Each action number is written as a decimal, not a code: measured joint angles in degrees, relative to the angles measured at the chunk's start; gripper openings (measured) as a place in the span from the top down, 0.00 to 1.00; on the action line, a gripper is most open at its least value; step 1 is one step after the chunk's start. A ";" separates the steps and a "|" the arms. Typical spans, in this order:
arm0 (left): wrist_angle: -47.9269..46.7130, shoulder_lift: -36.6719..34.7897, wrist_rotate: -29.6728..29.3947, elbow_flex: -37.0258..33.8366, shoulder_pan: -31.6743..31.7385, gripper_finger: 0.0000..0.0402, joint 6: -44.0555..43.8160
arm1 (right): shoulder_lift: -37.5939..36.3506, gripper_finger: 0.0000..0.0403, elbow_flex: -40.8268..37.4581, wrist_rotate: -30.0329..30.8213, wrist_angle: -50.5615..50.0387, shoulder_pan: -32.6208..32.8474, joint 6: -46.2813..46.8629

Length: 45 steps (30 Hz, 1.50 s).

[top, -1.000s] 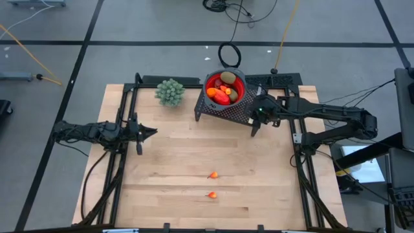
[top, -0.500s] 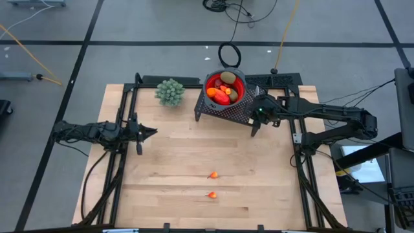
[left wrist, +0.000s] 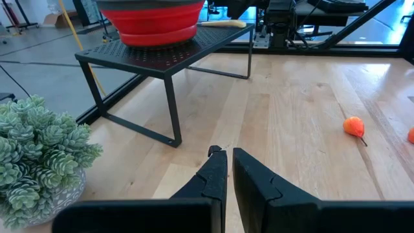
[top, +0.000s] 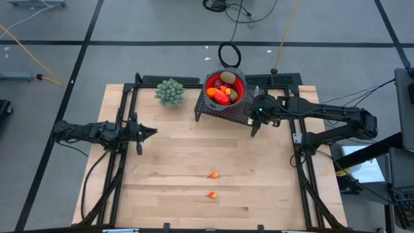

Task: Pick & Place Fruit
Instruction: Put the orange pear into the red strainer bowl on the shelf

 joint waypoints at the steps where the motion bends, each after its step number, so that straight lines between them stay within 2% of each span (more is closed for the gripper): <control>1: 0.00 0.01 0.00 0.00 0.00 0.94 0.01 | 0.00 0.67 0.02 0.00 0.00 0.00 0.00; 12: 0.00 0.01 0.00 0.00 0.00 0.94 -0.01 | -3.00 0.73 0.02 -0.02 3.98 1.70 -2.13; 21: -0.02 0.00 0.02 0.00 -0.01 0.94 -0.26 | -4.33 0.80 0.02 0.52 12.11 12.54 -2.62; 25: -0.02 0.00 0.05 0.00 0.00 0.94 -0.26 | -4.31 0.83 0.00 4.17 16.18 18.28 -4.30; 34: 0.01 -0.01 0.15 0.00 0.00 0.94 -1.40 | -1.95 0.96 0.00 10.29 33.67 29.60 -17.32; 37: 0.02 -0.01 0.24 0.00 0.00 0.94 -1.76 | 0.03 0.99 0.00 10.40 38.21 32.30 -22.89; 41: 0.01 0.00 0.24 0.00 0.00 0.94 -1.80 | 3.48 0.98 0.01 10.20 43.21 35.39 -31.07; 45: 0.00 0.00 0.24 0.00 -0.01 0.94 -1.91 | 7.09 0.99 0.00 7.23 48.53 37.27 -37.74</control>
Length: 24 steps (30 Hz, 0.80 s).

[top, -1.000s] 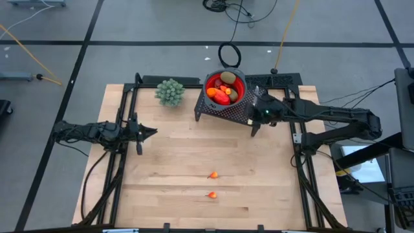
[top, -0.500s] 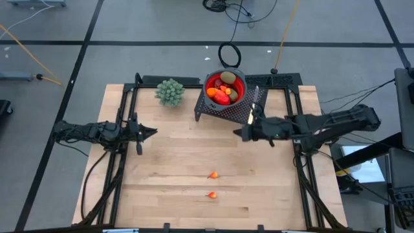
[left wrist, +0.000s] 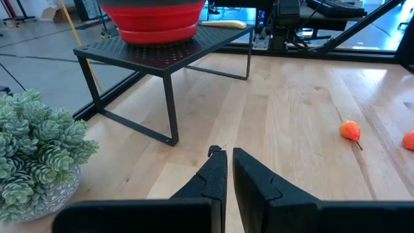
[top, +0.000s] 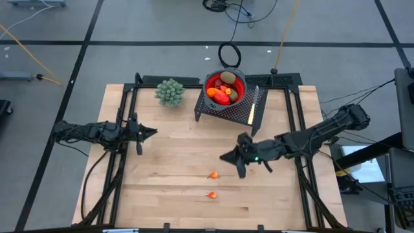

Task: Pick & Place Fruit
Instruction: Put the orange pear into the red strainer bowl on the shelf

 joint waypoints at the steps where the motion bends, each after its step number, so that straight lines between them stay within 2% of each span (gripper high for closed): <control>1: 0.02 0.01 0.00 0.00 0.00 0.94 -0.02 | 0.69 0.99 0.00 -0.40 1.15 0.34 -1.28; 6: 0.01 0.00 0.67 0.00 0.02 0.94 -0.08 | 4.51 0.99 0.00 -2.81 6.76 0.80 -6.77; 16: 0.00 0.01 4.38 0.01 0.01 0.94 -0.36 | 9.12 1.00 0.00 -3.17 7.30 -0.85 -8.06; 21: -0.02 -0.01 4.35 0.00 0.00 0.94 -0.35 | 11.09 1.00 0.00 -9.54 7.63 -1.67 -8.33; 24: -0.02 0.01 4.35 0.00 0.02 0.94 -0.33 | 12.65 1.00 0.01 -11.79 7.59 -1.64 -11.94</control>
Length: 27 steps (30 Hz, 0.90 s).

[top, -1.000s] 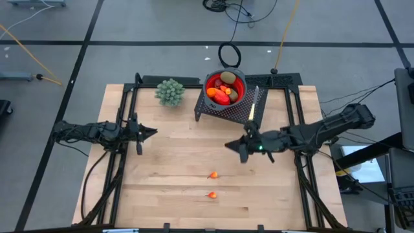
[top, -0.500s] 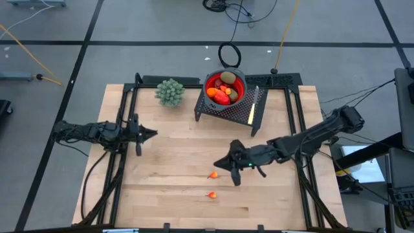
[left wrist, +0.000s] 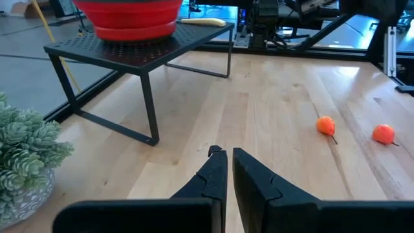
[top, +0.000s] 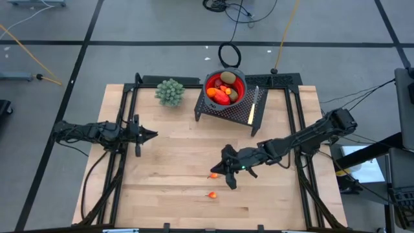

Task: Pick & Place Fruit
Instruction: Put the orange pear into the red strainer bowl on the shelf

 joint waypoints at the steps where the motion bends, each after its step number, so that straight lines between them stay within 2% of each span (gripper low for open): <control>1: -0.02 0.01 0.00 0.00 -0.02 0.94 0.00 | 0.35 1.00 -0.01 -0.11 -0.27 0.02 -1.84; 6: -0.02 -0.02 -0.02 0.00 -0.02 0.94 0.04 | 2.22 0.98 0.00 0.01 -1.32 0.13 -5.40; 10: -0.13 0.01 0.00 0.00 -0.02 0.94 0.15 | 4.06 0.93 0.02 -0.06 -1.31 -0.02 -5.69; 14: -0.13 0.01 0.00 0.00 -0.02 0.94 0.14 | 5.79 0.83 0.02 -0.83 -1.15 0.00 -5.91; 22: -0.15 -0.01 0.00 0.00 -0.02 0.94 0.11 | 9.43 0.60 0.02 -6.76 -1.49 0.01 -9.23; 27: -0.15 0.00 0.00 0.00 -0.01 0.94 -0.23 | 12.50 0.51 0.02 -9.06 -1.44 -0.15 -12.29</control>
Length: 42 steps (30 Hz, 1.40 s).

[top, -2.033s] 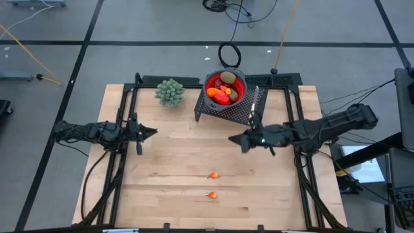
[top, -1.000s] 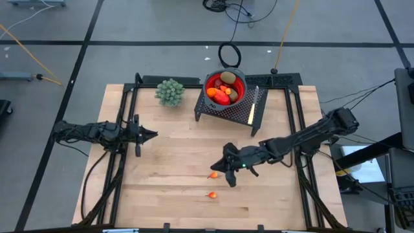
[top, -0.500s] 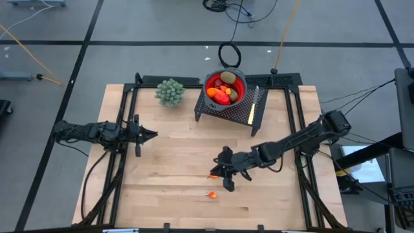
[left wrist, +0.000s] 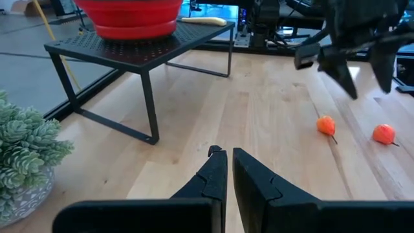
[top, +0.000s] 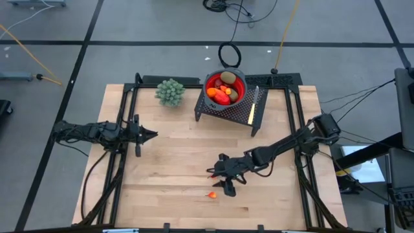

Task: Pick & Place Fruit
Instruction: Put the orange pear into the red strainer bowl on the shelf

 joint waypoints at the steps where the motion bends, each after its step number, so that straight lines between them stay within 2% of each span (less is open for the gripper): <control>1: -0.02 0.01 -0.02 0.00 -0.01 0.94 -0.45 | 0.62 0.50 0.00 0.06 0.17 -0.12 -0.64; 7: -0.03 -0.01 -0.02 0.00 -0.01 0.94 -0.91 | 3.92 0.46 0.00 0.84 -1.05 -1.23 -4.41; 12: -0.23 0.00 -0.02 0.00 -0.01 0.94 -2.08 | 4.44 0.44 0.00 5.01 -3.05 -2.15 -7.39; 22: -0.31 0.01 -0.04 0.00 -0.01 0.94 -2.32 | 4.57 0.41 0.00 4.56 -4.25 -2.86 -9.95; 31: -0.33 0.00 -0.08 0.00 -0.01 0.94 -2.00 | 9.23 0.38 -0.01 4.71 -2.35 -2.86 -10.22; 37: -0.33 -0.02 -0.11 0.00 0.01 0.94 -2.00 | 10.12 0.38 0.11 4.64 -1.88 -2.97 -9.90; 42: -0.36 0.00 -0.11 0.00 0.00 0.94 -2.02 | 10.14 0.43 0.09 4.72 -1.89 -2.99 -10.10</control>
